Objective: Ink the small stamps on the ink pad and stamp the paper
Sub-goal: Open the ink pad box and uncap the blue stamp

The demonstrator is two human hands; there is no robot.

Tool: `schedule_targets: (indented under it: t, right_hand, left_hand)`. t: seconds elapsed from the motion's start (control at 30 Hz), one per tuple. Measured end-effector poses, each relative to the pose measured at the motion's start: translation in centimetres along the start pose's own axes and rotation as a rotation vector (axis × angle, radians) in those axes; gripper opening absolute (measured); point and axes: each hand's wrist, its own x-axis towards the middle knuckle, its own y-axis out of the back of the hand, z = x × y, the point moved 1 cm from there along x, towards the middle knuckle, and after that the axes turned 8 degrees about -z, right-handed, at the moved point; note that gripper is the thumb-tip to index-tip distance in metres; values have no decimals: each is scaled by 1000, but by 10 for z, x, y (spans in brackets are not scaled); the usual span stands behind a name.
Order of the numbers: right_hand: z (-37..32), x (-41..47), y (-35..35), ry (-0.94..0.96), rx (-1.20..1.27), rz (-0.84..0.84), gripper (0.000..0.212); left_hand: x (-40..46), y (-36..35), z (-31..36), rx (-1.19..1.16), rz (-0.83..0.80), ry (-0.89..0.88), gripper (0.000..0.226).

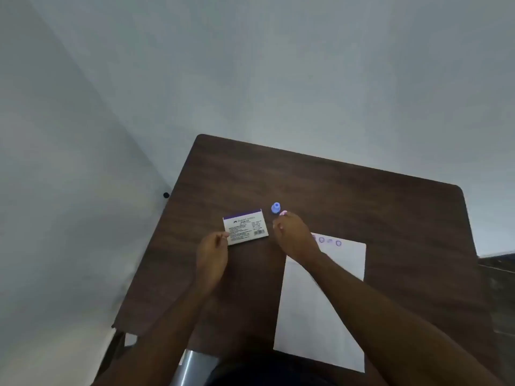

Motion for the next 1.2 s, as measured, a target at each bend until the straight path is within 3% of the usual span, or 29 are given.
schedule_targets:
  t: [0.37,1.2]
  right_hand:
    - [-14,8,-32,103,209,-11,21]
    - [-2,11,-46,29,323,14,26]
  left_hand:
    - [16,-8,-25,-62,-112,136,50]
    - [8,-12,-18,-321,-179,251,36]
